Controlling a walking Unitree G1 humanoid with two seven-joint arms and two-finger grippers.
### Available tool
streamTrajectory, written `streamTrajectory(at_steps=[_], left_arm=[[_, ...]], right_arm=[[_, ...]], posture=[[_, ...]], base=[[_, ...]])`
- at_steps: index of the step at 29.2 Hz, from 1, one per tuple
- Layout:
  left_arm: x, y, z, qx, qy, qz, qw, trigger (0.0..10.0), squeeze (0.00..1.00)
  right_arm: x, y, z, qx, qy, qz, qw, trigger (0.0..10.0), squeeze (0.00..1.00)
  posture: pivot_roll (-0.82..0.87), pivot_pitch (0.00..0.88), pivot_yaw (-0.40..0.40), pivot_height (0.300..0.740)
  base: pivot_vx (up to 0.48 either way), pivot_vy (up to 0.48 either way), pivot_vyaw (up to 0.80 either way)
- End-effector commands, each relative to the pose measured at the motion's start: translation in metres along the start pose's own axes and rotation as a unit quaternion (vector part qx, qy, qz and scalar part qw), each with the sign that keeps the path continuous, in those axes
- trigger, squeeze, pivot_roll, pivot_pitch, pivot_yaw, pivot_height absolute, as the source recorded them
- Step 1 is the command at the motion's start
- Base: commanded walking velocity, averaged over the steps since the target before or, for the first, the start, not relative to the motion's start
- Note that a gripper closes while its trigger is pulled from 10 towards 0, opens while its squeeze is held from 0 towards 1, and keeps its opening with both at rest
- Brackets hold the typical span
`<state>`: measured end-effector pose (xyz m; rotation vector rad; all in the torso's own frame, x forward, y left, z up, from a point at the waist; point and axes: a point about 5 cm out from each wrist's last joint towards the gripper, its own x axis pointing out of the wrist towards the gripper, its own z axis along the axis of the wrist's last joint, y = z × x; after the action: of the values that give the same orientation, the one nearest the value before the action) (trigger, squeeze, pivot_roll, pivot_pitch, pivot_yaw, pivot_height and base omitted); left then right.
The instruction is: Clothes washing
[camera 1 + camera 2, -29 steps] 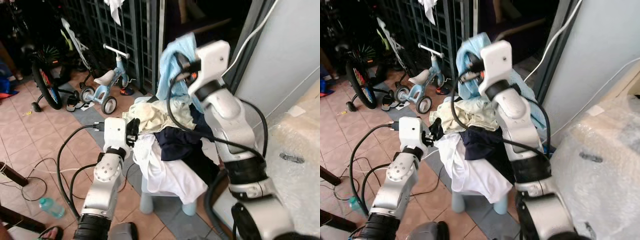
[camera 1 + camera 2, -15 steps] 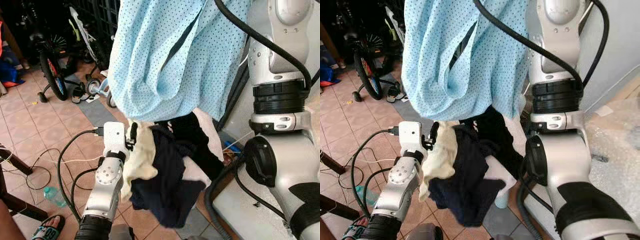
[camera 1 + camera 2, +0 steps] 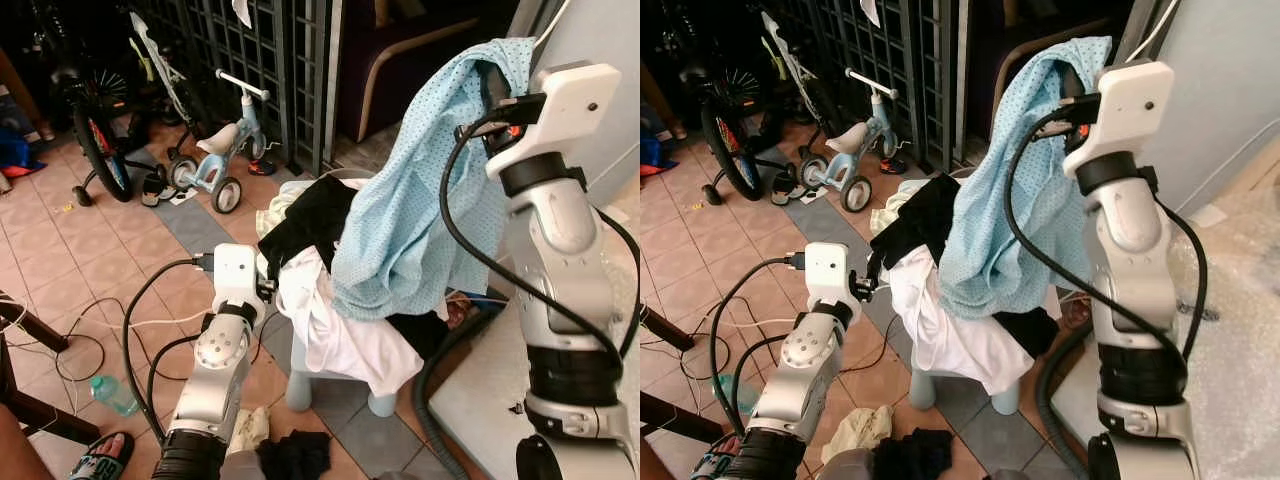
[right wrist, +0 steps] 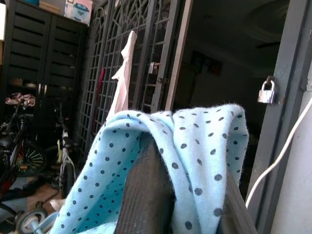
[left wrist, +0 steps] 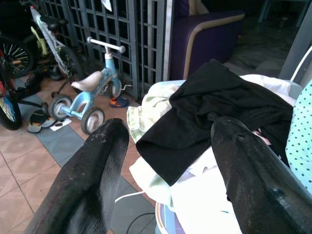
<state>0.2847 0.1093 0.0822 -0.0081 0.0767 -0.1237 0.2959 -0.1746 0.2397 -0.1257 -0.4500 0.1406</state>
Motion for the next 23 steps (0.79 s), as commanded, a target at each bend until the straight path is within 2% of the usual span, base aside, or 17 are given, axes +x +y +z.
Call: streamTrajectory(at_steps=[1, 3, 6, 8, 9, 10, 23], left_arm=[[-0.001, 0.0, 0.006, 0.0, -0.014, -0.004, 1.0, 10.0, 0.0], [-0.002, 0.0, 0.006, 0.003, -0.014, -0.005, 1.0, 10.0, 0.0], [-0.002, -0.001, 0.005, 0.004, -0.012, -0.009, 1.0, 10.0, 0.0], [-0.001, -0.001, 0.005, 0.005, -0.012, -0.011, 1.0, 10.0, 0.0], [-0.001, -0.001, 0.005, 0.005, -0.012, -0.011, 1.0, 10.0, 0.0], [-0.001, -0.001, 0.005, 0.005, -0.011, -0.011, 1.0, 10.0, 0.0], [-0.002, 0.001, 0.004, 0.003, -0.005, -0.009, 1.0, 10.0, 0.0]], right_arm=[[-0.005, 0.006, 0.009, -0.007, -0.011, 0.005, 1.0, 0.0, 0.0], [-0.012, 0.011, 0.005, -0.005, 0.001, 0.004, 1.0, 0.0, 0.0], [-0.015, 0.012, 0.004, 0.003, 0.011, -0.006, 1.0, 0.0, 0.0], [-0.016, 0.011, 0.002, 0.003, 0.022, -0.018, 1.0, 7.2, 0.0], [-0.017, 0.011, 0.002, 0.004, 0.024, -0.021, 0.999, 7.2, 0.0], [-0.017, 0.01, 0.001, 0.006, 0.029, -0.023, 0.999, 10.0, 0.0], [-0.017, 0.012, -0.003, 0.007, 0.052, -0.03, 0.998, 10.0, 0.0]], posture=[[-0.1, 0.0, 0.037, 0.74], [-0.1, 0.0, 0.044, 0.74], [-0.1, 0.0, 0.046, 0.74], [-0.1, 0.0, 0.049, 0.74], [-0.1, 0.0, 0.049, 0.74], [-0.09, 0.0, 0.05, 0.74], [-0.09, 0.0, 0.051, 0.74]], base=[[0.0, 0.0, 0.0], [0.0, 0.0, 0.0], [0.0, 0.0, 0.0], [0.0, 0.0, 0.0], [0.0, 0.0, 0.0], [0.0, 0.0, -0.63], [-0.059, 0.0, -0.79]])
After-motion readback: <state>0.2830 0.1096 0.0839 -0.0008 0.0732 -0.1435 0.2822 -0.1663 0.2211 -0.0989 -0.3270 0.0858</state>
